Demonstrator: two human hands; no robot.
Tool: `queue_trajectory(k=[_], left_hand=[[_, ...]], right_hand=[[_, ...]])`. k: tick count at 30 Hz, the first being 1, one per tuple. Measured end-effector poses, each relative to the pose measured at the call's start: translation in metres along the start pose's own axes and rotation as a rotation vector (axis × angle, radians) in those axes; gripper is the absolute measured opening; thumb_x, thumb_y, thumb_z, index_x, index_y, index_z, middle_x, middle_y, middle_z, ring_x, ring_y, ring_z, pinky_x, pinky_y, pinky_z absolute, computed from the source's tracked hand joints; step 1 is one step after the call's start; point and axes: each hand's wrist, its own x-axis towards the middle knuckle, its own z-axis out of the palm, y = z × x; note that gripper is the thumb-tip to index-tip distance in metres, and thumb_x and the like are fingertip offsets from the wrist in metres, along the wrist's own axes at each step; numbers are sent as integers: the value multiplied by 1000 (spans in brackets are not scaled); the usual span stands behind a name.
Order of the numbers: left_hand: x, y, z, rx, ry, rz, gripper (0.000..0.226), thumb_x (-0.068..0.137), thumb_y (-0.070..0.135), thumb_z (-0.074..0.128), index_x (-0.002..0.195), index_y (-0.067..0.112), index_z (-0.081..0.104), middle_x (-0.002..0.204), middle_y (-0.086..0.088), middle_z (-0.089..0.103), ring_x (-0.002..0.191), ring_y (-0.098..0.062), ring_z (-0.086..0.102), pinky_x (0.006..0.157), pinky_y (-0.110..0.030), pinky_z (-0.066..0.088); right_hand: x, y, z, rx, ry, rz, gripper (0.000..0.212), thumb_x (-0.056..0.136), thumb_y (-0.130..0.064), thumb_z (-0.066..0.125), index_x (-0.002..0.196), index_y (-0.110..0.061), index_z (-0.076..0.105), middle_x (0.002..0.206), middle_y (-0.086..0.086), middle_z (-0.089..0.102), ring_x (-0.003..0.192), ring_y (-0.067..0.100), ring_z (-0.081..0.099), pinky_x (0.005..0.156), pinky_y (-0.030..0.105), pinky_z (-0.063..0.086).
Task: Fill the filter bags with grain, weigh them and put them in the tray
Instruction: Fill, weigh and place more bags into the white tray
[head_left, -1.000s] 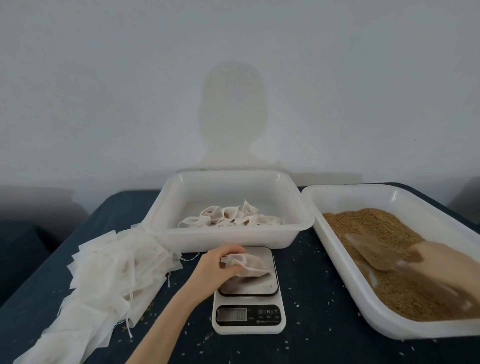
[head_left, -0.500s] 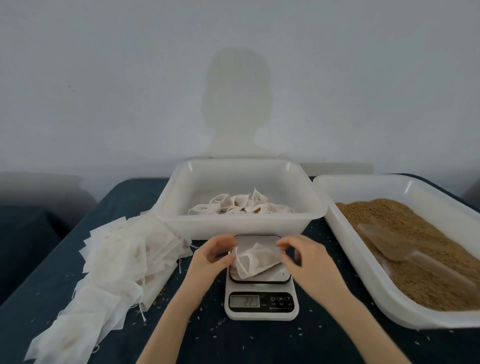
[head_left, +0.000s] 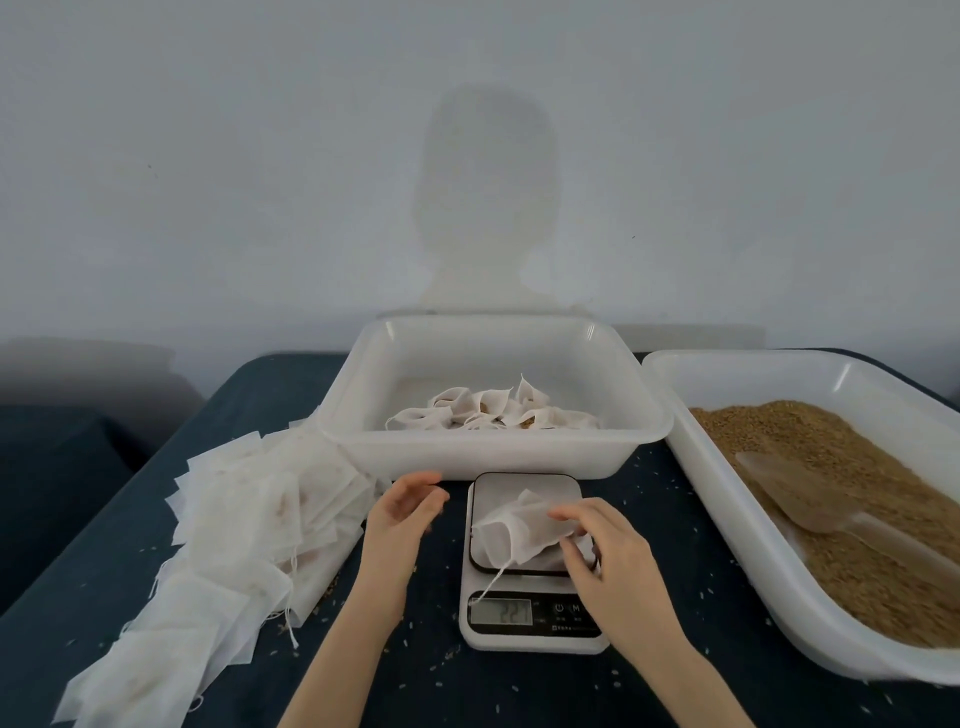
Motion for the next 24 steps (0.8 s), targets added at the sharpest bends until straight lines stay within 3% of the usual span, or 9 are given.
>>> queue_trajectory(k=[9,13,15,17,19,22,24], left_hand=[[1,-1,0,-2,20,-38,18,90,9,61,96,24,68,78,15,70,72,2,63,75,-24,44],[1,-1,0,3,7,-46,18,90,8,60,95,23,68,76,15,70,72,0,62,74,-24,45],[0,-1,1,6,-4,-54,19,91,7,59,94,23,68,75,13,69,73,-3,61,73,-24,45],[-1,-2,2,11,-16,-57,19,91,6,59,94,22,68,75,12,69,73,-4,61,72,-23,45],[-1,-2,2,19,-28,-59,18,91,7,59,95,22,68,75,12,69,71,-1,61,71,-22,44],[-1,-2,2,30,-38,-59,17,91,7,59,96,21,68,75,13,69,69,1,61,69,-20,45],[-1,-3,3,34,-47,-59,16,91,8,59,96,20,67,76,14,69,70,2,61,69,-20,45]], right_hand=[[0,-4,2,-30,28,-62,37,80,-7,72,110,-27,65,111,-23,50,102,-4,51,84,0,36],[7,-10,0,-74,-29,-176,48,75,-6,74,118,-26,66,124,-17,55,115,3,49,98,21,39],[12,-13,0,-151,-122,-209,51,78,-12,69,124,-31,62,133,-19,52,124,4,43,105,24,30],[17,-15,3,-211,-202,-253,50,83,-19,66,128,-37,57,137,-24,47,129,0,36,105,15,16],[22,-17,4,-226,-232,-283,42,85,-25,65,124,-39,59,132,-26,50,126,-4,36,101,10,12],[28,-22,5,-233,-207,-291,18,88,-29,64,103,-38,68,111,-24,63,110,-6,47,100,16,28],[34,-25,4,-231,-174,-276,9,88,-30,65,95,-33,70,101,-21,66,99,-1,52,91,22,37]])
